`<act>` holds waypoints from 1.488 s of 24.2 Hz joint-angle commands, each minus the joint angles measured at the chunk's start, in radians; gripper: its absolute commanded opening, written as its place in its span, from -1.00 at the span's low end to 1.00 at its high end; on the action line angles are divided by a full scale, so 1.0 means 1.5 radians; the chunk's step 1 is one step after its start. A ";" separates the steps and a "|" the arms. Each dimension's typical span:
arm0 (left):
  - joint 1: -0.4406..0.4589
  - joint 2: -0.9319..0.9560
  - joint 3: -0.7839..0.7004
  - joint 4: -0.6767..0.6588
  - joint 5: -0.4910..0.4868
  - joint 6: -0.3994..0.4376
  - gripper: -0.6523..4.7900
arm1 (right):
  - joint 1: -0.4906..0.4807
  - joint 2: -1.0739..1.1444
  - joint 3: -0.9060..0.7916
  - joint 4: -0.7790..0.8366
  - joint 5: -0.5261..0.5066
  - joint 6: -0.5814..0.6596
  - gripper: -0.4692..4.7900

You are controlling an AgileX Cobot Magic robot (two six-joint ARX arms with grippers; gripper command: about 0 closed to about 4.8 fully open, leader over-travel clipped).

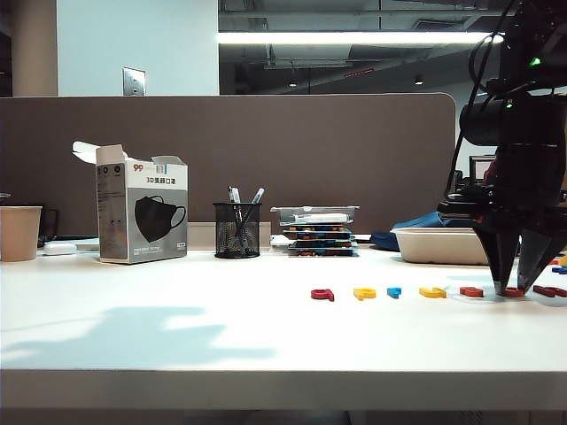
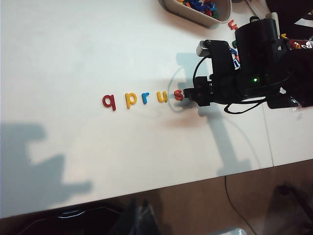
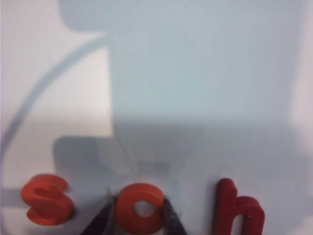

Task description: Select the appropriate letters from the row of letter magnets placed on the table to arrange into the word "cup".

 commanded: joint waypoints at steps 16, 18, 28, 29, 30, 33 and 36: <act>0.000 -0.002 0.002 0.002 -0.004 -0.001 -0.78 | 0.001 -0.003 0.002 0.006 0.001 -0.002 -0.43; 0.000 -0.002 0.002 0.002 -0.004 -0.001 -0.78 | 0.001 -0.003 0.002 0.006 0.001 -0.002 -0.43; 0.000 -0.002 0.002 0.002 -0.004 -0.001 -0.78 | 0.001 -0.003 0.002 0.000 0.001 -0.002 -0.42; 0.000 -0.002 0.002 0.002 -0.004 -0.001 -0.78 | 0.001 -0.003 0.002 -0.005 0.001 -0.002 -0.42; 0.000 -0.002 0.002 0.002 -0.004 -0.001 -0.78 | 0.001 -0.003 0.002 -0.010 0.001 -0.002 -0.42; 0.000 -0.002 0.002 0.002 -0.004 -0.001 -0.78 | 0.001 -0.003 0.002 -0.015 0.001 -0.002 -0.42; 0.000 -0.002 0.002 0.002 -0.004 -0.001 -0.78 | 0.001 -0.003 0.002 -0.017 0.003 -0.002 -0.42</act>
